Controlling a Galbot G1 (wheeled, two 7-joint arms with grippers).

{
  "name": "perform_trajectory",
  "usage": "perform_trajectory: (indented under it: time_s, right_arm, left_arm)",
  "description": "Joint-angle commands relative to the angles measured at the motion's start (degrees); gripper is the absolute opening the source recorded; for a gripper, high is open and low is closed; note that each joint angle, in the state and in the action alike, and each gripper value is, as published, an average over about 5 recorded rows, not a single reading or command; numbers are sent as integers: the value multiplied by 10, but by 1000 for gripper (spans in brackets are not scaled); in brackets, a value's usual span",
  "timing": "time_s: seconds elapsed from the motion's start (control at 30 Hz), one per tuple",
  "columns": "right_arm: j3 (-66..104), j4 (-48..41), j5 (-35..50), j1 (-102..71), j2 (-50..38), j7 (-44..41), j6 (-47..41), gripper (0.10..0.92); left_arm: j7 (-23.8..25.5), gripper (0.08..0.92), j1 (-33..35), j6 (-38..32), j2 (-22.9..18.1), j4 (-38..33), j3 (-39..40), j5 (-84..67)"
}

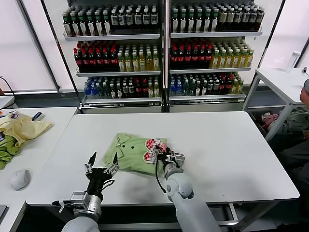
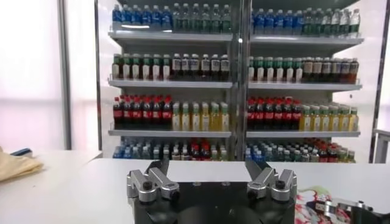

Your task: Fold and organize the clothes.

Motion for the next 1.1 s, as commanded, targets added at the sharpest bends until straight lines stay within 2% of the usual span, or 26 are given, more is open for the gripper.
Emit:
perform_trajectory:
  time_s: [0.03, 0.37, 0.47, 0.63, 0.8, 0.97, 1.1]
  right_arm:
    - [0, -59, -18, 46, 4, -12, -15, 483]
    - [4, -118, -107, 128, -89, -91, -41, 198]
    - [3, -145, -153, 159, -124, -136, -38, 163]
    - [16, -201, -262, 209, -165, -233, 10, 162]
    - [23, -256, -349, 238, -183, -282, 81, 162]
    - [51, -223, -382, 188, -189, -280, 106, 164]
    - [85, -143, -357, 109, -197, -241, 141, 235]
  left_arm:
    - [-2, 823, 28, -9, 7, -13, -24, -2]
    - [0, 823, 26, -7, 3, -11, -13, 3]
    - [1, 823, 26, -5, 2, -12, -7, 9]
    - [2, 823, 20, -3, 0, -12, 3, 18]
    - [4, 823, 11, 0, -1, -10, 12, 24]
    - [5, 823, 4, 5, -4, -6, 19, 29]
    - [6, 823, 3, 5, -6, -5, 22, 35]
